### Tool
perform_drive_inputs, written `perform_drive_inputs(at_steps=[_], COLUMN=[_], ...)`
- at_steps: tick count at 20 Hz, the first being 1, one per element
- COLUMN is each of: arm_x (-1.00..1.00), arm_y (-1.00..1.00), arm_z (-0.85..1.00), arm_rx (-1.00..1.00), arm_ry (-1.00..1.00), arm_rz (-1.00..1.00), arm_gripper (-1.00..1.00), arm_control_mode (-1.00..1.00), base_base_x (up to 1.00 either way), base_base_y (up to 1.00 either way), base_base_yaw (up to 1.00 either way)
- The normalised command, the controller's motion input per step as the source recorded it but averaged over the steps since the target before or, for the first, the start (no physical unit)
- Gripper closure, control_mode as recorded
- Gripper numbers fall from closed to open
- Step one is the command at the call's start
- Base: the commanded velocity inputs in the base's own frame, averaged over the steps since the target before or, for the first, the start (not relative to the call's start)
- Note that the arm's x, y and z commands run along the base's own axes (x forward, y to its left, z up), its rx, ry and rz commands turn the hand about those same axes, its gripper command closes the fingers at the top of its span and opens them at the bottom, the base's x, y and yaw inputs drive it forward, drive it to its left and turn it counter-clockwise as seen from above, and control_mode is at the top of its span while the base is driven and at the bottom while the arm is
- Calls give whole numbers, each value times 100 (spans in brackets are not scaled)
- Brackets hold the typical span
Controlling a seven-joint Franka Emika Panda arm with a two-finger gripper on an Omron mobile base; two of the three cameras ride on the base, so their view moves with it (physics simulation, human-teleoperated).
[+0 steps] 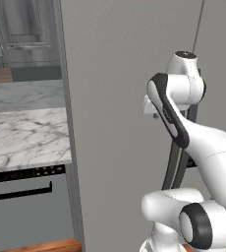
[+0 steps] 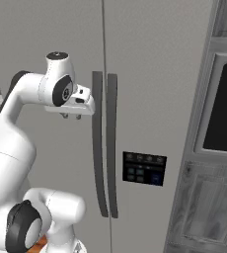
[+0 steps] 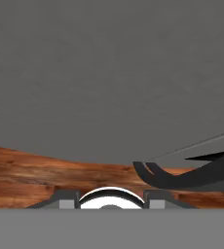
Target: Open the freezer door, pick up the ice cube tray from the freezer, and place it on the dining counter.
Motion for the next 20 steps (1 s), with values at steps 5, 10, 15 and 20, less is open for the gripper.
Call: perform_drive_inputs(at_steps=[5,10,15,20], arm_x=[-32,-79,-69,-50], arm_y=[0,2,6,4], arm_z=[0,0,0,0], arm_rx=[0,0,0,0], arm_ry=[0,-5,-9,-16], arm_rz=[0,0,0,0], arm_gripper=[-100,-100,-100,-100], arm_control_mode=[-100,-100,-100,-100], base_base_x=[0,0,0,0], base_base_y=[0,0,0,0], base_base_yaw=[0,0,0,0])
